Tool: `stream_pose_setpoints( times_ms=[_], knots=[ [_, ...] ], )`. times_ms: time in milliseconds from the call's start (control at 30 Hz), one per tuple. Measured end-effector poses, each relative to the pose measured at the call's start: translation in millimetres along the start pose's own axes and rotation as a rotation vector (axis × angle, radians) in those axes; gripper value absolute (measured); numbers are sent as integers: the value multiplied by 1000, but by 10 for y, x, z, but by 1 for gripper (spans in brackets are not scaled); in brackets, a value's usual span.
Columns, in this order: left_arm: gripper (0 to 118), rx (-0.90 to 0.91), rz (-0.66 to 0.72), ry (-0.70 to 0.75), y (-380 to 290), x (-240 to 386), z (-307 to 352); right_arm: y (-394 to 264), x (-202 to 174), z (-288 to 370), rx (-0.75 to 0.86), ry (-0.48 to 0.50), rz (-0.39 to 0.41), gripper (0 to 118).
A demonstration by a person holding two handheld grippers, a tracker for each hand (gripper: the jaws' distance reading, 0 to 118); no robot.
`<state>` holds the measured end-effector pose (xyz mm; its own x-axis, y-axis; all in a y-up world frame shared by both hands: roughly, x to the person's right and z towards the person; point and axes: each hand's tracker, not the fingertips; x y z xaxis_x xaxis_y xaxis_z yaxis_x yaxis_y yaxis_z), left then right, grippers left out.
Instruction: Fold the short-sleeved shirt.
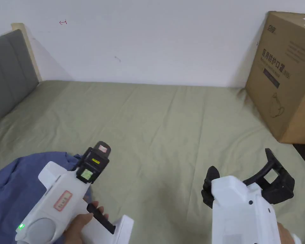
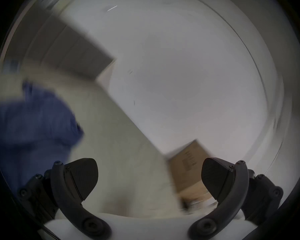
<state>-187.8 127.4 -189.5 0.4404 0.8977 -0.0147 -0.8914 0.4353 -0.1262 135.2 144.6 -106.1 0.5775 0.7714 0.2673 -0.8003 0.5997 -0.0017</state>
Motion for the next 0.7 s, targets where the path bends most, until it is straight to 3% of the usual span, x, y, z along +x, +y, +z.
stream_pose_setpoints(
  times_ms=[67, 133, 167, 233, 367, 433, 467, 533, 600, 700],
  knots=[
    [118, -19, 193, 13, 7, -163, -4, -4, -114, 54, 83, -74, 178, 118],
    [118, -12, 201, -4, -1, -224, 38, -43, -160, 84, 108, -99, 239, 118],
    [118, -8, 144, 1, 9, -214, 58, -38, -141, 88, 91, -85, 196, 118],
    [118, 9, -104, 49, 15, -65, 102, -16, -21, 67, 25, -18, 16, 118],
    [118, 90, -685, 104, -92, 309, 182, -61, 314, -37, -154, 123, -486, 118],
    [118, 138, -909, 117, -191, 418, 215, -130, 433, -65, -204, 181, -697, 118],
    [118, 154, -1008, 126, -264, 462, 227, -167, 468, -73, -222, 199, -765, 118],
    [118, 167, -1161, 132, -368, 501, 235, -227, 482, -79, -232, 218, -843, 118],
    [118, 163, -1251, 133, -417, 443, 212, -261, 477, -85, -245, 220, -851, 118],
    [118, 154, -1237, 135, -448, 429, 208, -272, 454, -90, -252, 225, -847, 118]
  ],
)
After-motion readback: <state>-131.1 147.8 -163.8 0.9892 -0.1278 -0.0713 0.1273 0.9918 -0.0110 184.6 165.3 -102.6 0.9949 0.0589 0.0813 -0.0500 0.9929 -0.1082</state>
